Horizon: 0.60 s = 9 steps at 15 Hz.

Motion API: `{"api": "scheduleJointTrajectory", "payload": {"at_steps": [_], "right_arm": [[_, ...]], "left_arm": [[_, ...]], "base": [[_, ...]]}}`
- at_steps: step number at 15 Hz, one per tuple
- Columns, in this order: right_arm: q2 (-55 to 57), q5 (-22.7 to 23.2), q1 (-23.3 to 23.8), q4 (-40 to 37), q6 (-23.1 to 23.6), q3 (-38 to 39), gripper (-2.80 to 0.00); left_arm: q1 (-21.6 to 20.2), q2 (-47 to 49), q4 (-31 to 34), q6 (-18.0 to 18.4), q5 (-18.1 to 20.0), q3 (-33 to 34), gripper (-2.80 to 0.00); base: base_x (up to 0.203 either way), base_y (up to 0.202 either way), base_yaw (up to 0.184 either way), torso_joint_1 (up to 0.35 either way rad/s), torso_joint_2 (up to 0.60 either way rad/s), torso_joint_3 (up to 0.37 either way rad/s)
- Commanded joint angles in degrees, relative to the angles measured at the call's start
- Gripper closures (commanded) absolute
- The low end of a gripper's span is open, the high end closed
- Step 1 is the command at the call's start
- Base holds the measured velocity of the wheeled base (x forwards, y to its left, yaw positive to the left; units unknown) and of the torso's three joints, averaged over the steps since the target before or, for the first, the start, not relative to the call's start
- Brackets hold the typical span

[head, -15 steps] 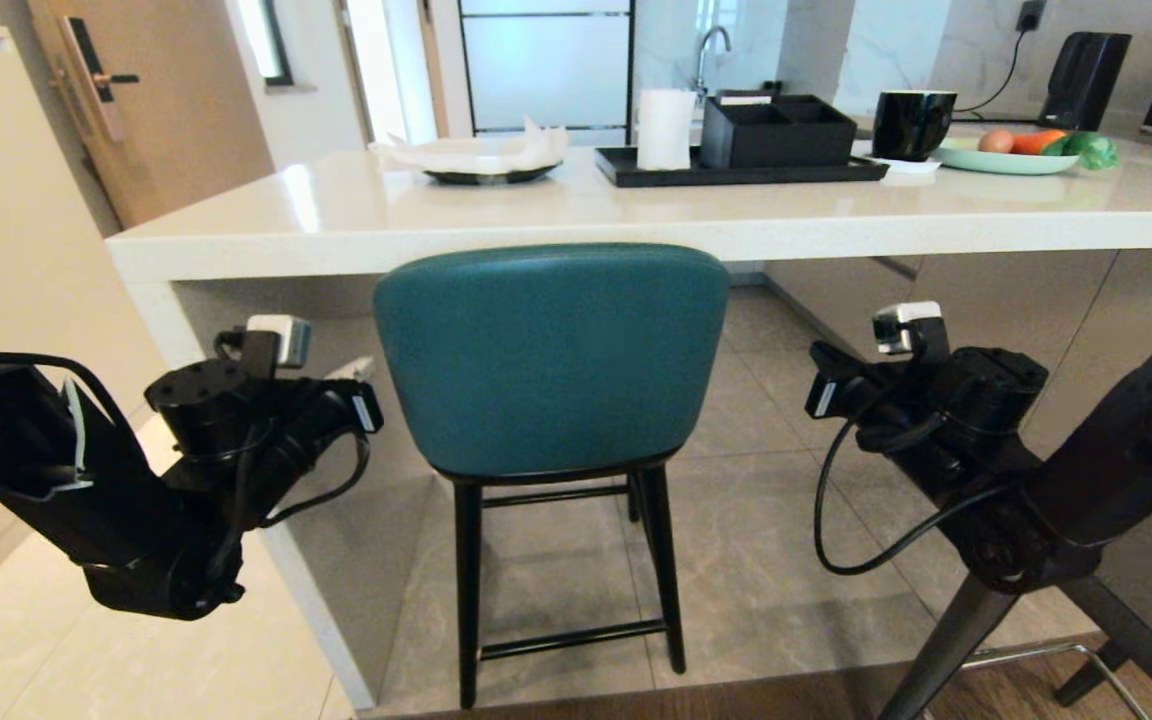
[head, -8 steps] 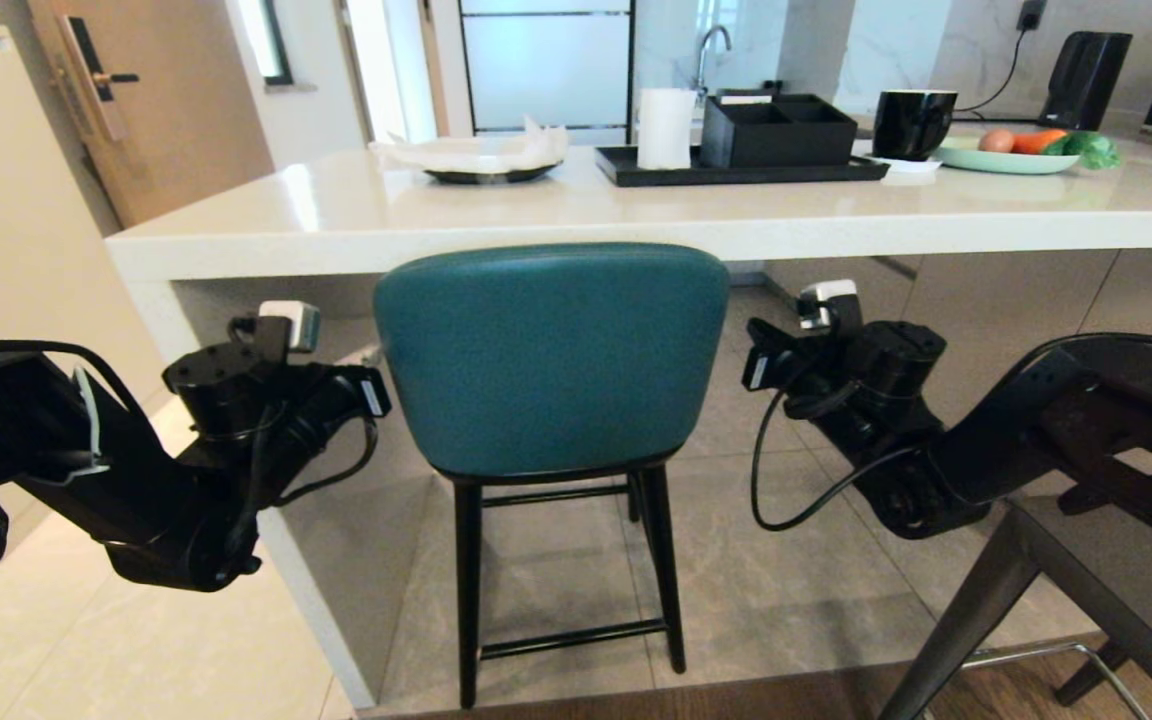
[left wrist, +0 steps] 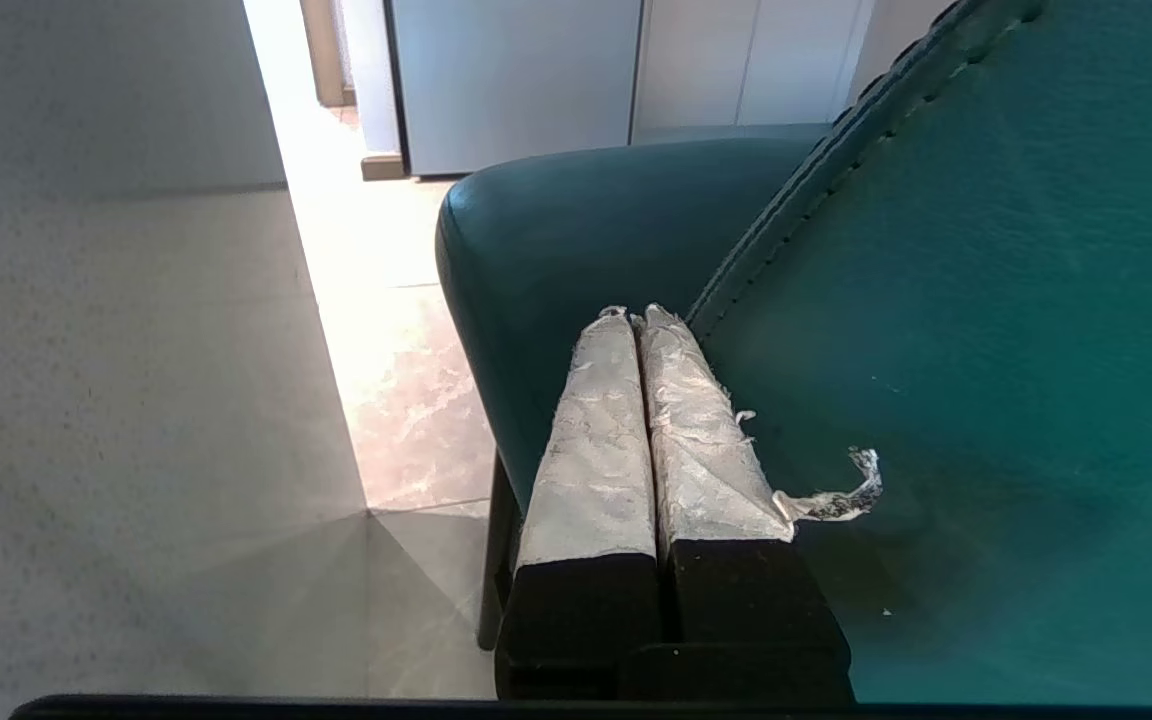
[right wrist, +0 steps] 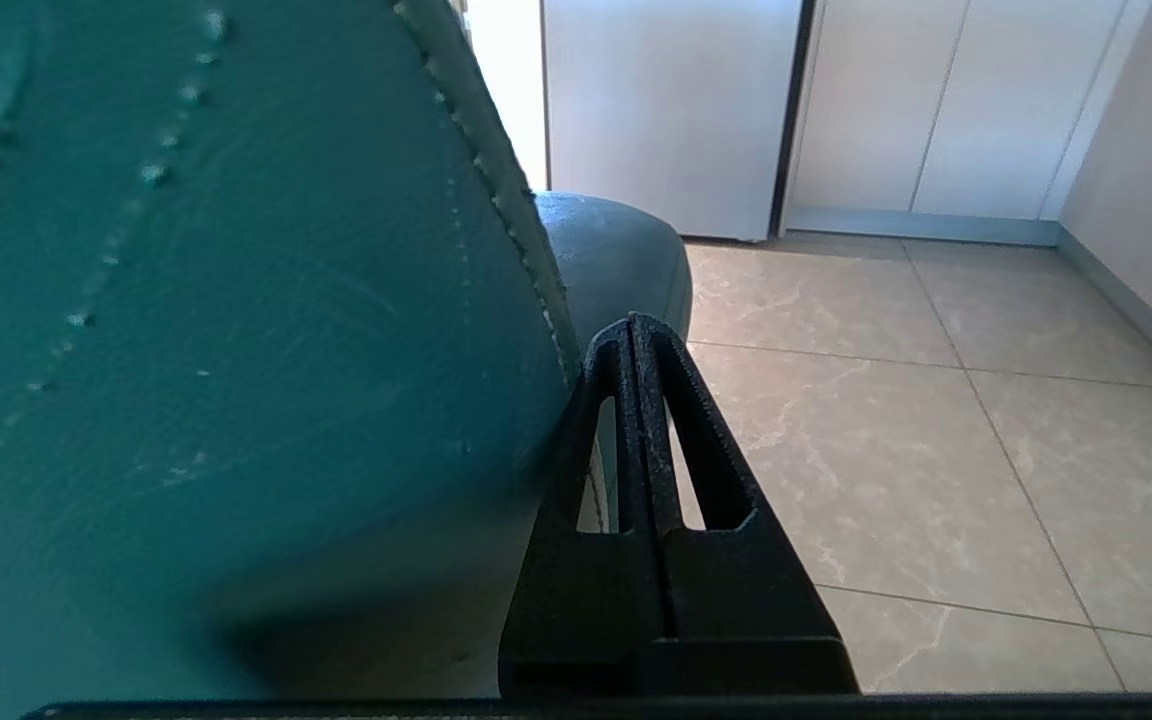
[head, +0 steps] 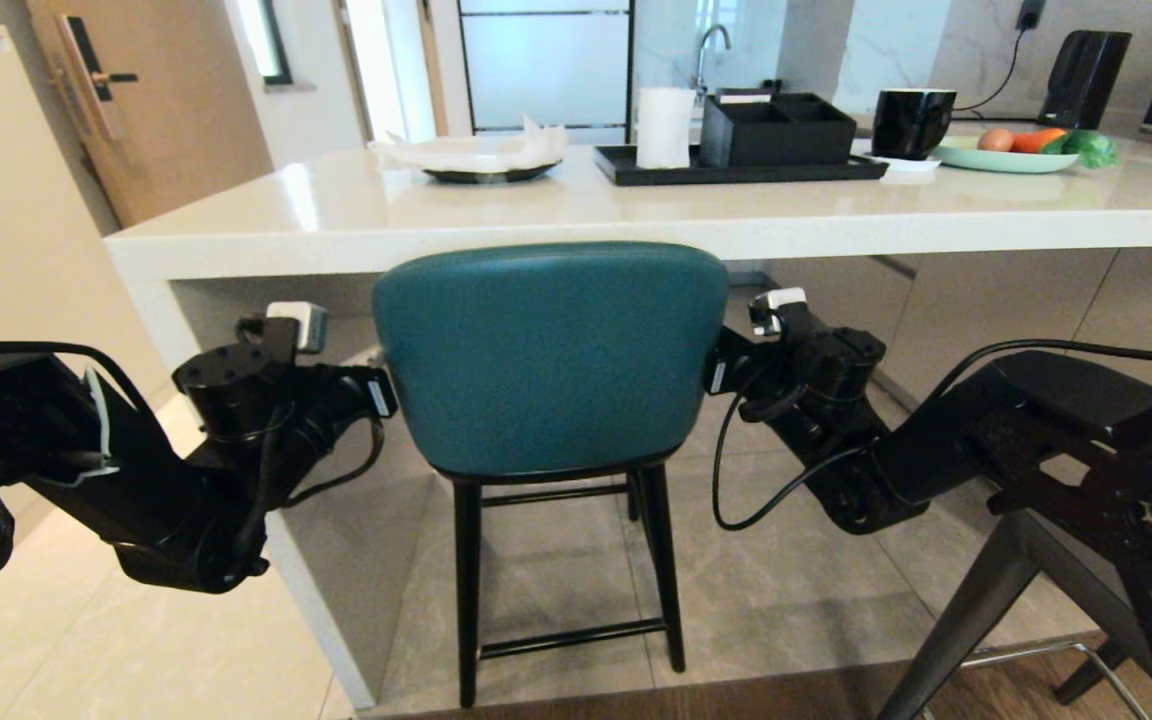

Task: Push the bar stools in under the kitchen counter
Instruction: Pull the blue chair out from under the dining table

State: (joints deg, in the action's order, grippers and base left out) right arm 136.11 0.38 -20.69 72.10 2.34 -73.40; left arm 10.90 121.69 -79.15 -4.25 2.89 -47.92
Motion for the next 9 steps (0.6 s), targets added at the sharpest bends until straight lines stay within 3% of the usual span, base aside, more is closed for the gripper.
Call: {"api": "scheduleJointTrajectory", "payload": {"at_steps": [1,4,9], "right_arm": [[-0.54,0.5,-0.1,0.41,-0.04,0.05,0.0],[-1.73,0.5,0.12,0.68,-0.05,0.45,0.0],[-4.42,0.5,-4.57,0.5,0.03,1.56,0.0]], "left_arm": [[1.49,-0.57,-0.56,-0.05,0.28,0.28,0.0],[2.51,-1.08,-0.91,-0.13,0.35,1.47,0.0],[9.65,-2.75,-0.75,-0.4,0.13,2.58,0.0]], "base": [[0.0,0.0,0.0,0.0,0.0,0.0],[0.0,0.0,0.0,0.0,0.0,0.0],[0.0,0.0,0.0,0.0,0.0,0.0]]}}
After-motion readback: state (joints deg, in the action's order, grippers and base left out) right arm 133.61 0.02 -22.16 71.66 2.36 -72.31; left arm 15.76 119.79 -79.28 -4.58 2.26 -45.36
